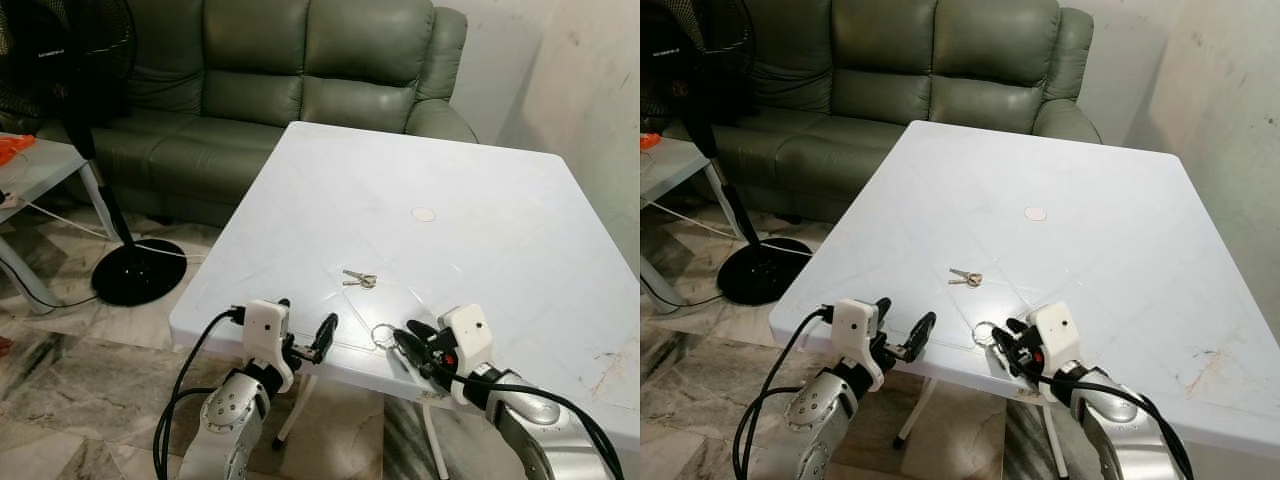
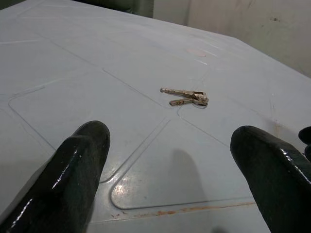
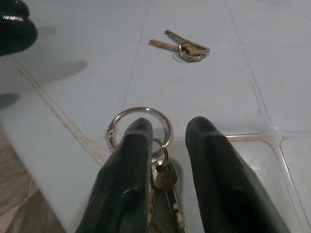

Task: Hang keys on a hook

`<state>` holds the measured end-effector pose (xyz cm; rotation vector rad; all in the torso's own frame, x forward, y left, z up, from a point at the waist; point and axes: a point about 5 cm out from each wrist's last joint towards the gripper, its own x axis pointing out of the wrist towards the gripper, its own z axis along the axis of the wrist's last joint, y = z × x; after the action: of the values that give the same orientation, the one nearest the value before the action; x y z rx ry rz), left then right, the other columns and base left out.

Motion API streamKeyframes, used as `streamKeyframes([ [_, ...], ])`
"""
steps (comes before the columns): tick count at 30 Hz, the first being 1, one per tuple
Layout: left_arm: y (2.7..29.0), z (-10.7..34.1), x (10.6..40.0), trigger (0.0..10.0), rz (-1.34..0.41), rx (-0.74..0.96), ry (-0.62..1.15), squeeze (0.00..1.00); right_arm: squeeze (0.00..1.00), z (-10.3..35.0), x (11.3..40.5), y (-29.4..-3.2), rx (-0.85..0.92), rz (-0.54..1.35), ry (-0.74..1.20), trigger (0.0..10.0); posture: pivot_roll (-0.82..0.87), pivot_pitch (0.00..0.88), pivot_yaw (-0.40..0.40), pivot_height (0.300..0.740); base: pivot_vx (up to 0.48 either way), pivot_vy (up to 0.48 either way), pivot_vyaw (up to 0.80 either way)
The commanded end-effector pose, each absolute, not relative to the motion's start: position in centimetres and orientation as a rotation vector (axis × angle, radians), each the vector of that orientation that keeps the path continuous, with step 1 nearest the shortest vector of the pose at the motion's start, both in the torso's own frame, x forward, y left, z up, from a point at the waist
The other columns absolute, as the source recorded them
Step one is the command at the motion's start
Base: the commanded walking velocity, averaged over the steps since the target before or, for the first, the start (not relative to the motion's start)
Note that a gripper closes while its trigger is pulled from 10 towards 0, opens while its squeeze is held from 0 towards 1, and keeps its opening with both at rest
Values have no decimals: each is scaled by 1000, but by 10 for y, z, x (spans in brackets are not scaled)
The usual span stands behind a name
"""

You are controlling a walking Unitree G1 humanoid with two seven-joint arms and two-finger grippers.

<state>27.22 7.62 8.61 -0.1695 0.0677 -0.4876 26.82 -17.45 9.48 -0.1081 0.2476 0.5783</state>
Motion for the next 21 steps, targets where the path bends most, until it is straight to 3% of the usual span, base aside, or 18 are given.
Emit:
streamKeyframes([
  [1,70,92,273,10000,-493,-185,46,0,0,94,267,-174,-107,594,256,10000,1,44,-59,740,0,0,0],
  [21,73,92,273,10000,-479,-190,48,0,0,91,261,-172,-152,660,279,10000,2,67,-62,740,0,0,0],
])
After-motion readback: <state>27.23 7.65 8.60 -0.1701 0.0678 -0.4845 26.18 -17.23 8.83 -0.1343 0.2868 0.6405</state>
